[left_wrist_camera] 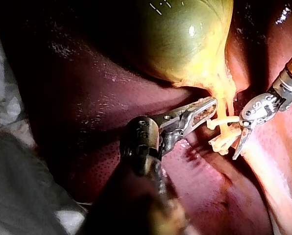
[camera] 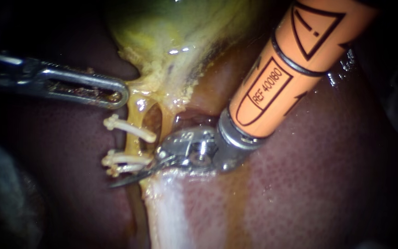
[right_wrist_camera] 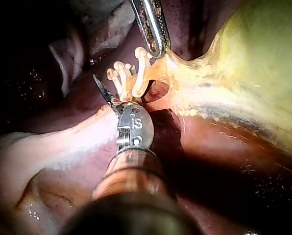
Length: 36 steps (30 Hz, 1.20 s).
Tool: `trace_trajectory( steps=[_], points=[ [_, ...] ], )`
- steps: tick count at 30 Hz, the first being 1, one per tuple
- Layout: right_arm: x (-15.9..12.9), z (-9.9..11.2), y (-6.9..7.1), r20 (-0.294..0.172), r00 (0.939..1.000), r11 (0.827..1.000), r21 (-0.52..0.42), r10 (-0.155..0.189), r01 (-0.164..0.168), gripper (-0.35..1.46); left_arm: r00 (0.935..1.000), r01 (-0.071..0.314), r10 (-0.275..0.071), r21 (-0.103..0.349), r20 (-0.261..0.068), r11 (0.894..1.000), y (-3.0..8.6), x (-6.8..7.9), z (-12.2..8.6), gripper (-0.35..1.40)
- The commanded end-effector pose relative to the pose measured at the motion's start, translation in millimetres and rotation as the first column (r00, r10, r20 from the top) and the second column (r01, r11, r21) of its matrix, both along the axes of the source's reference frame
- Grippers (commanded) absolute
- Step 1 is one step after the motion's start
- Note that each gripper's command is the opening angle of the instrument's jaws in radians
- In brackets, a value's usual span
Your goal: Go to the cutting position left tube
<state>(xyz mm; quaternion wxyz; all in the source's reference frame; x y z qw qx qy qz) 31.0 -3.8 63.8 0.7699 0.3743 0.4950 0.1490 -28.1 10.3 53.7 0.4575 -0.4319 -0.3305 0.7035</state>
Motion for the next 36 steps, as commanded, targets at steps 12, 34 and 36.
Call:
trace_trajectory(
  steps=[12, 34, 36],
  points=[
    [-1.9, -0.3, 0.9, -0.001, 1.0000, 1.000, 0.003, 0.004, -0.004, 1.45, 1.0000, -0.001, 0.001, 0.000, 0.000, 1.000, 0.0, 0.1, 0.0, -0.35],
    [-4.7, 1.4, 3.1, 0.003, 0.9995, 0.999, 0.001, 0.032, -0.032, 1.45, 1.0000, -0.002, 0.002, 0.000, 0.001, 1.000, -0.1, 0.4, 0.0, -0.35],
    [-4.7, 1.3, 3.1, -0.002, 0.9995, 0.999, -0.003, 0.032, -0.032, 1.45, 1.0000, -0.002, 0.002, 0.000, 0.001, 1.000, -0.1, 0.4, -0.1, -0.35]
  ],
)
